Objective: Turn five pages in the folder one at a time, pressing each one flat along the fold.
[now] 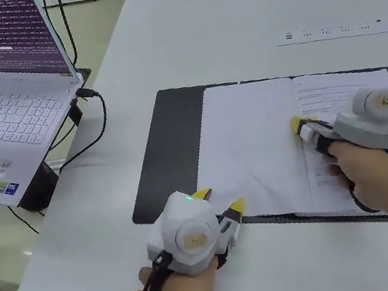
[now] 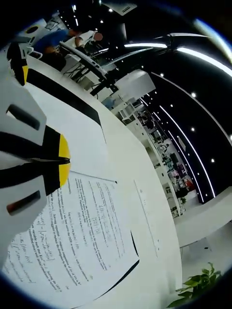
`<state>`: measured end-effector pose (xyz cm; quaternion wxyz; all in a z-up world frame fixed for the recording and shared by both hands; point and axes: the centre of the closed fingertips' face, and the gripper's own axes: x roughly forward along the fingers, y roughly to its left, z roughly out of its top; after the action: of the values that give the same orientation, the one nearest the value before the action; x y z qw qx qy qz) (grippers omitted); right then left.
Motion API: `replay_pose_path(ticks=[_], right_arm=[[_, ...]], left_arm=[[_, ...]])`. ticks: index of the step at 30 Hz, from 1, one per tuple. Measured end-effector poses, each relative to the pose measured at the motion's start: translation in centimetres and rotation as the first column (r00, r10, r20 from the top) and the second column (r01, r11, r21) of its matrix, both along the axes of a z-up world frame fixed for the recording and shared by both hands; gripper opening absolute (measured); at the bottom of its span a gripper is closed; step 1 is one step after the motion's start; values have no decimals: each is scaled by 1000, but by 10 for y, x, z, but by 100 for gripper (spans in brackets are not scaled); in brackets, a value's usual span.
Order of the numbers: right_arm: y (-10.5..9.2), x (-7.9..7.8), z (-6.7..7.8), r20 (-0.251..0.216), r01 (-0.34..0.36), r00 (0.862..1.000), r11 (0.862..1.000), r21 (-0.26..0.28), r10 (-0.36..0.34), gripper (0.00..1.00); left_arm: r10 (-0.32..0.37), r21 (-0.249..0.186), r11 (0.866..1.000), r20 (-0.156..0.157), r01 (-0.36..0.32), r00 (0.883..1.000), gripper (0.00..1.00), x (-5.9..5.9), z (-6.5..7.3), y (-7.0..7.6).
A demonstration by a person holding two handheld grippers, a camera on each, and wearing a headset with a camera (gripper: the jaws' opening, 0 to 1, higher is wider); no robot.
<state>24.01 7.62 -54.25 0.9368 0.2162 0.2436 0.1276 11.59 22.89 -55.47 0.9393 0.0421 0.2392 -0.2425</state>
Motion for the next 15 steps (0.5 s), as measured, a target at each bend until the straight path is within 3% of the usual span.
replay_pose_path(ticks=[9, 15], right_arm=[[1, 24, 4, 2, 42, 999, 999, 23, -42, 0], [0, 46, 7, 10, 55, 998, 998, -9, -55, 0]], left_arm=[[4, -8, 1000, 5, -4, 1000, 32, 1, -2, 1], [11, -16, 1000, 9, -11, 1000, 32, 1, -2, 1]])
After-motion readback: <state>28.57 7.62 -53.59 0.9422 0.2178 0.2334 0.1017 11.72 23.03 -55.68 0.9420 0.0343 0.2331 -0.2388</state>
